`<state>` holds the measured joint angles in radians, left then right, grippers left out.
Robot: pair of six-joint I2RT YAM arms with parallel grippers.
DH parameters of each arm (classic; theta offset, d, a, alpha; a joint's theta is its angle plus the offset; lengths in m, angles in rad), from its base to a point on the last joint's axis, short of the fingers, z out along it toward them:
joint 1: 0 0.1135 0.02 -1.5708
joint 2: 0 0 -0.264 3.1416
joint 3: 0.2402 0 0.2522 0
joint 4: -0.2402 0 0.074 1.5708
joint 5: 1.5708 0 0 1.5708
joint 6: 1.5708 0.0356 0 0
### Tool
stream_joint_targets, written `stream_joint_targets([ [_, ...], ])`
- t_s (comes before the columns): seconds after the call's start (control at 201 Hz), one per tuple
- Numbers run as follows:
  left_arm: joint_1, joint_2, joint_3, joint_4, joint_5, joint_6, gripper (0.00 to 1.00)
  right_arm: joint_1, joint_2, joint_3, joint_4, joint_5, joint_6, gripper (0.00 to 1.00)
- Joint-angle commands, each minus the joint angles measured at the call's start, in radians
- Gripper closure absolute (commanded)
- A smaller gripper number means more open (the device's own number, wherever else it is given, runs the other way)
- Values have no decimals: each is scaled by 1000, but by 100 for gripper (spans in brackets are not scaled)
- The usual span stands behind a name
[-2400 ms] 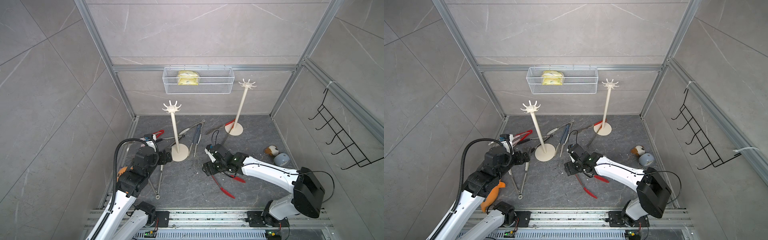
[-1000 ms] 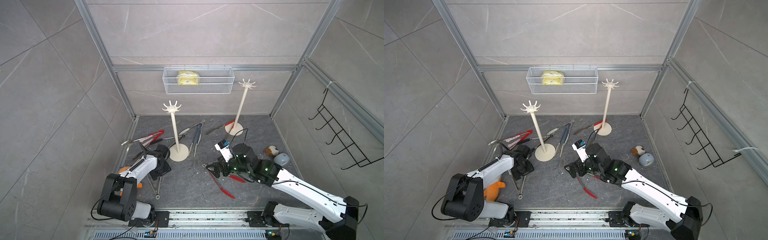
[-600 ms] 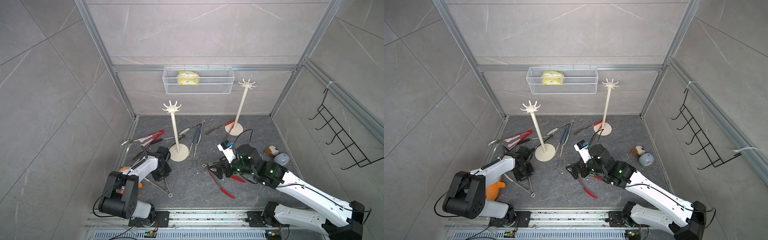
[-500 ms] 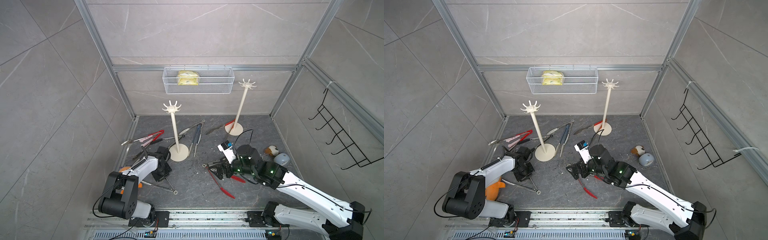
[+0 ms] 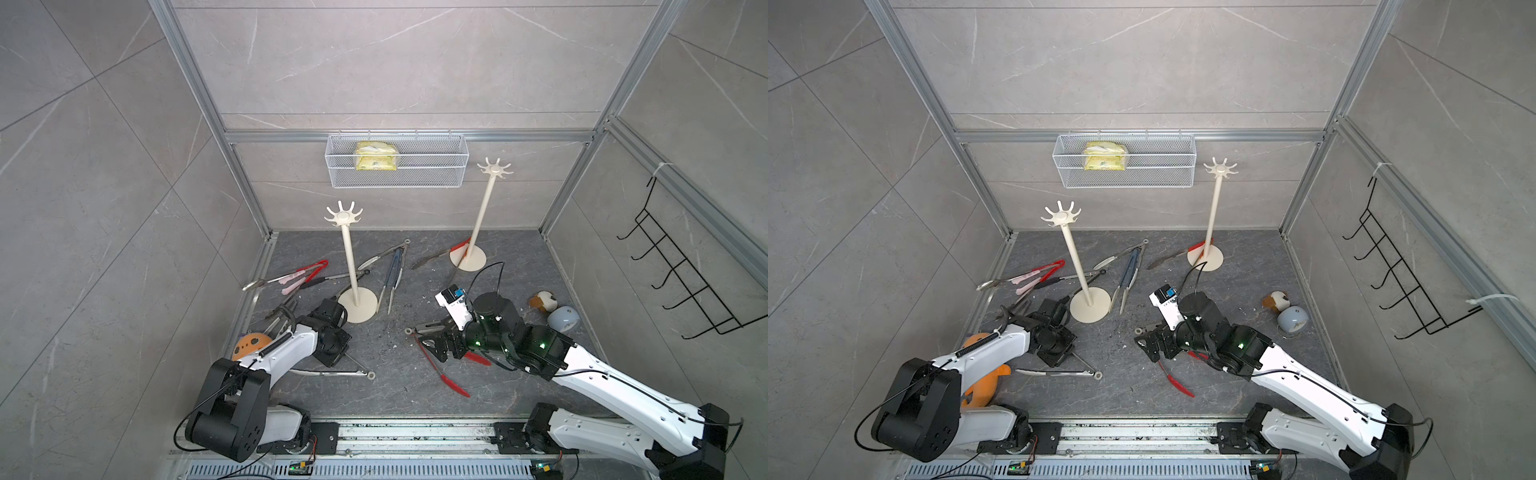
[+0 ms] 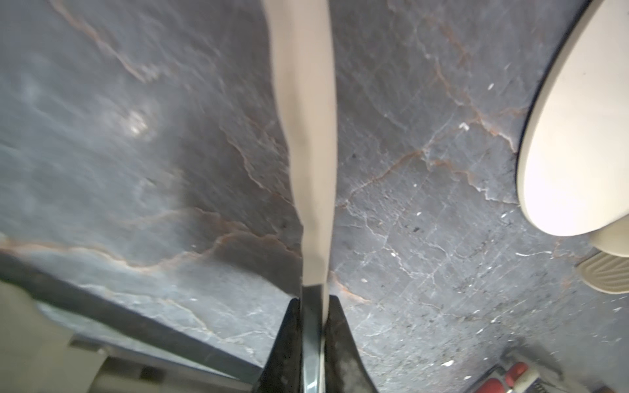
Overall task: Hang food tongs on kitchen utensil racks
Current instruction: Adjust the food tongs at the center of the board.
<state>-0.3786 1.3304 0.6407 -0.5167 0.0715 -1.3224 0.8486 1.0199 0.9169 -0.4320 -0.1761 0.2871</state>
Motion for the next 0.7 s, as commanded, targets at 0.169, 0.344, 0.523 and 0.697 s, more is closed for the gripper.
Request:
stream_joint_targets([
  [0.169, -61, 24, -68, 253, 7, -396, 89, -13, 3, 26, -54, 3, -40, 1],
  [0.344, -94, 81, -50, 316, -26, -517, 89, -18, 14, 36, -67, -3, -43, 0],
  [0.523, -132, 155, 5, 360, -49, -602, 89, -19, 14, 36, -64, -10, -43, 1],
  [0.697, -162, 187, 28, 385, -84, -654, 89, -20, 14, 42, -71, -6, -43, 0],
])
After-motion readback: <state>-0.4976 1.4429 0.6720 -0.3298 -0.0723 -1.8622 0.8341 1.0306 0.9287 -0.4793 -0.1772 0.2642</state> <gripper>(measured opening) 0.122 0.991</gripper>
